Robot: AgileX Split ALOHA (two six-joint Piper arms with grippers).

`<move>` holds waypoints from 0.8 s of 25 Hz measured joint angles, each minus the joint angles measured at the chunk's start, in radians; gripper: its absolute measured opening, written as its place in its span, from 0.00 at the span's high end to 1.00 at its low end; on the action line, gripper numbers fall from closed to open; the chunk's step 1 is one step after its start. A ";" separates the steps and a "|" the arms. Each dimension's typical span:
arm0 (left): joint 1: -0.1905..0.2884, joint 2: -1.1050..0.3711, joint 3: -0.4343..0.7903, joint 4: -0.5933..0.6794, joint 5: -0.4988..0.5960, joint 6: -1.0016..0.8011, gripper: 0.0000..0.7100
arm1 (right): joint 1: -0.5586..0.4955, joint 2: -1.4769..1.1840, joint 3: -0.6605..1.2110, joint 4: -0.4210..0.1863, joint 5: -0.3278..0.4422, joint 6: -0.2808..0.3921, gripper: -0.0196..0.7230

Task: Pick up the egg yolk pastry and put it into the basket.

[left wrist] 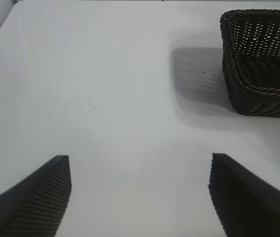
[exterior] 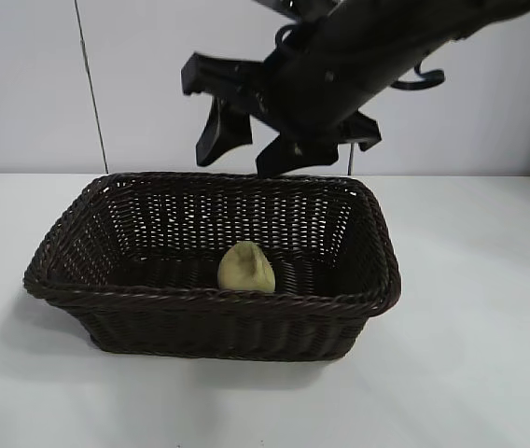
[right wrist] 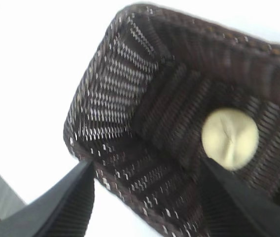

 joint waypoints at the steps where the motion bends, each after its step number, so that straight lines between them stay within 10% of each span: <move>1: 0.000 0.000 0.000 0.000 0.000 0.000 0.21 | -0.011 -0.001 -0.035 -0.007 0.068 0.002 0.37; 6: 0.000 0.000 0.000 0.000 0.000 0.000 0.21 | -0.050 -0.001 -0.164 -0.105 0.342 0.088 0.37; 13: 0.000 0.000 0.000 0.000 0.000 0.000 0.21 | -0.094 -0.001 -0.221 -0.418 0.652 0.313 0.36; 20: 0.000 0.000 0.000 0.000 0.000 0.000 0.21 | -0.168 -0.001 -0.222 -0.578 0.749 0.376 0.36</move>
